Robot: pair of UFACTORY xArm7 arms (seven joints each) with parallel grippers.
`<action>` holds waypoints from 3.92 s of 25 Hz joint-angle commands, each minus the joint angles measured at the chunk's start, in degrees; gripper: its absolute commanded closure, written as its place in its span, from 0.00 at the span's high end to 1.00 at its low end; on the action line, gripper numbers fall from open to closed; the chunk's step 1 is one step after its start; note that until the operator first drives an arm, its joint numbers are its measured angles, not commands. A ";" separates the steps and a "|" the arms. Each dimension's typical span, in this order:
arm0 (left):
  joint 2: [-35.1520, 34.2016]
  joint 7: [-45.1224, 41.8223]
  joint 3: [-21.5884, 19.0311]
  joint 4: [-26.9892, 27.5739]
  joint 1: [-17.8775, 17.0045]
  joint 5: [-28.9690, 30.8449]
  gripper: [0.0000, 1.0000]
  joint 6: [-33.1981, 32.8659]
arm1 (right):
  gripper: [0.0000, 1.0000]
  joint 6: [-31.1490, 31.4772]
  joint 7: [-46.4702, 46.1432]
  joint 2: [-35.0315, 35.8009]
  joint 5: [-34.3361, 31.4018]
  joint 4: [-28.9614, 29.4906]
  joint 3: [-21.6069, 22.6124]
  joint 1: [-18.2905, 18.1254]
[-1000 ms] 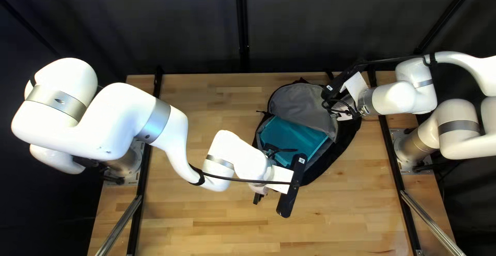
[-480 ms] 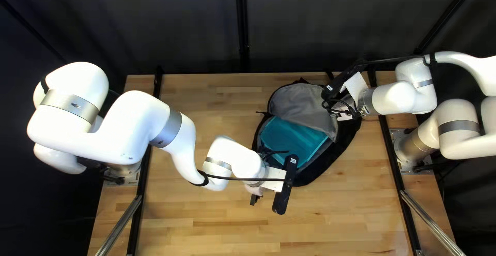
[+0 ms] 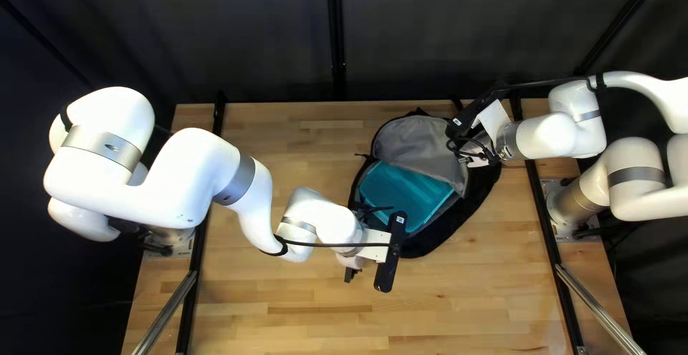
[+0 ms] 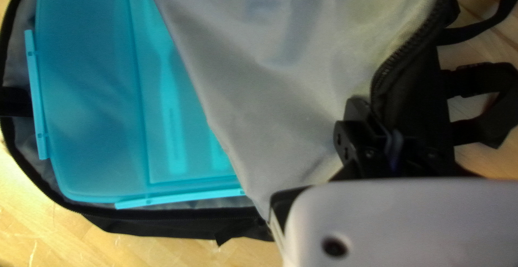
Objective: Remove a lunch box from a kids backpack
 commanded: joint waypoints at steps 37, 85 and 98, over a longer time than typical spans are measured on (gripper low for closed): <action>0.21 -17.05 2.77 12.50 -13.89 40.25 1.00 30.65 | 0.00 0.00 0.00 0.00 0.00 0.00 0.00 0.00; -2.95 -35.31 10.44 5.24 -13.36 69.20 1.00 23.16 | 0.00 0.00 0.00 0.00 0.00 0.00 0.00 0.00; -1.13 -33.57 9.68 5.01 -14.73 67.88 1.00 25.75 | 0.00 0.00 0.00 0.00 0.00 0.00 0.00 0.00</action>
